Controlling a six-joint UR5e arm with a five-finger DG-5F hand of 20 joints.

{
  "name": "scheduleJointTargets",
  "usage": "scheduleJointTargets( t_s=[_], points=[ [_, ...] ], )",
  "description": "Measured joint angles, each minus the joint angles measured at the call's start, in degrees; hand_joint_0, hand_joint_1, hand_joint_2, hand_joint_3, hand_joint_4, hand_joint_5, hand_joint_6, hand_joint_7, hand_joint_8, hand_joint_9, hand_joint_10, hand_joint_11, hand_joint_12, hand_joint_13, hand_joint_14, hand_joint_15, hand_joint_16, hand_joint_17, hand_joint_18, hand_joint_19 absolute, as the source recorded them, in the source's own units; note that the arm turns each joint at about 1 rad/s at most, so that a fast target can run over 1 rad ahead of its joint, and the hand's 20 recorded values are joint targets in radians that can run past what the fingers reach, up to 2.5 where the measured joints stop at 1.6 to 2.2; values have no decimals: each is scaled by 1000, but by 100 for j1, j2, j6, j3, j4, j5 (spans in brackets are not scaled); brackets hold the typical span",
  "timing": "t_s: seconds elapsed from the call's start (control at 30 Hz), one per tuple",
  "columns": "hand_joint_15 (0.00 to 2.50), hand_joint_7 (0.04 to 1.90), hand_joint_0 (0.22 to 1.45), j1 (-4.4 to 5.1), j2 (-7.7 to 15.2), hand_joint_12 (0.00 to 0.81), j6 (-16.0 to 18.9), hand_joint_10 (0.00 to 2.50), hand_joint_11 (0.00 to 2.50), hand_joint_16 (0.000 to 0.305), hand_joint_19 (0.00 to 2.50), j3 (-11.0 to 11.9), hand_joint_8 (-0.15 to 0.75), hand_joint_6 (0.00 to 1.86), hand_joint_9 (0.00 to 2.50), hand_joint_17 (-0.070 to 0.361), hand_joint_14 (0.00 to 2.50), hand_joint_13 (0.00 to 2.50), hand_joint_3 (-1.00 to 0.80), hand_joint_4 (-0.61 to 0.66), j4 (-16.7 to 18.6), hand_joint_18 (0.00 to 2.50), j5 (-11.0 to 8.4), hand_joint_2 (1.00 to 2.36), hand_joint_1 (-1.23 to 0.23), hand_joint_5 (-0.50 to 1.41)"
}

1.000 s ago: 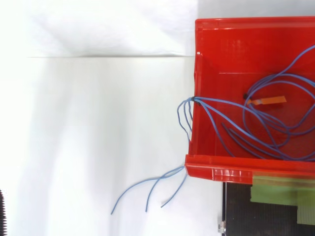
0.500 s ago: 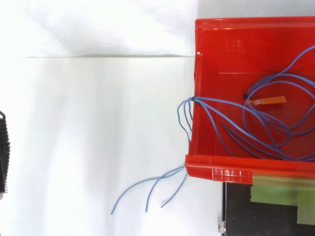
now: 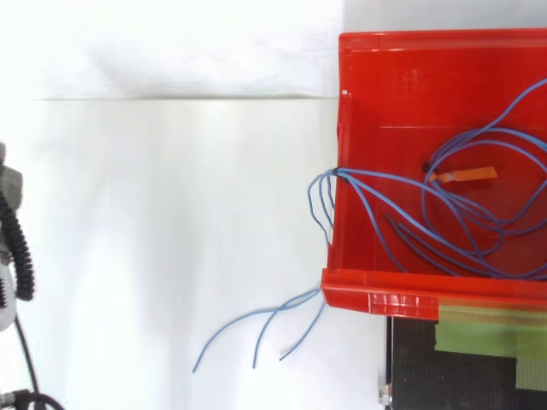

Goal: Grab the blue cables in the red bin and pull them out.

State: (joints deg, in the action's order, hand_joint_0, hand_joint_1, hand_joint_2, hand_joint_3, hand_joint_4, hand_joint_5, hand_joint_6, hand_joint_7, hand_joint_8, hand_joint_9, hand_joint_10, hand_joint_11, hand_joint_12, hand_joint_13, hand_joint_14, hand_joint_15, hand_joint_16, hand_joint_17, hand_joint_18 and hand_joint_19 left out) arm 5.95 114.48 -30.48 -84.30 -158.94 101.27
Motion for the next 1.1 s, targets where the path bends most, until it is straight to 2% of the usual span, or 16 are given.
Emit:
scheduleJointTargets(
  t_s=[0.03, 0.2, 0.33, 0.47, 0.6, 0.77, 0.97, 1.1],
  points=[
    [5, 501, 545, 27, 108, 422, -185, 0, 4, 67, 29, 0, 323, 13, 321, 152, 0, 0, -1000, 416, 14, 0, -12, 1000, -984, 805],
    [4, 350, 529, 109, 465, 425, -927, 0, 0, 67, 33, -1, 331, 13, 409, 152, 0, 0, -1000, 415, 206, 0, -230, 1000, -963, 812],
    [14, 303, 529, 117, 533, 424, -1579, 0, 13, 67, 38, 114, 328, 10, 409, 150, 0, 0, -1000, 360, 729, 0, -368, 1000, -954, 725],
    [18, 275, 528, 106, 545, 424, -2179, 0, 0, 67, 43, 428, 323, 9, 363, 150, 0, 0, -1000, 300, 997, 0, -269, 1000, -948, 644],
    [12, 233, 526, 126, 547, 424, -2780, 0, 0, 67, 47, 583, 312, 8, 318, 152, 0, 0, -1000, 258, 1042, 0, -146, 1000, -942, 581],
    [18, 289, 526, 156, 578, 423, -3533, 0, 13, 67, 49, 619, 312, 10, 312, 152, 0, 0, -1000, 254, 977, 0, -199, 1000, -935, 570],
    [26, 554, 528, 171, 854, 422, -4451, 0, 49, 68, 48, 622, 319, 12, 311, 152, 0, 0, -1000, 323, 820, 0, -544, 1000, -932, 700],
    [22, 631, 529, 176, 1113, 424, -5099, 0, 64, 67, 44, 624, 320, 8, 308, 151, 0, 0, -1000, 320, 715, 0, -770, 1000, -938, 736]
  ],
)
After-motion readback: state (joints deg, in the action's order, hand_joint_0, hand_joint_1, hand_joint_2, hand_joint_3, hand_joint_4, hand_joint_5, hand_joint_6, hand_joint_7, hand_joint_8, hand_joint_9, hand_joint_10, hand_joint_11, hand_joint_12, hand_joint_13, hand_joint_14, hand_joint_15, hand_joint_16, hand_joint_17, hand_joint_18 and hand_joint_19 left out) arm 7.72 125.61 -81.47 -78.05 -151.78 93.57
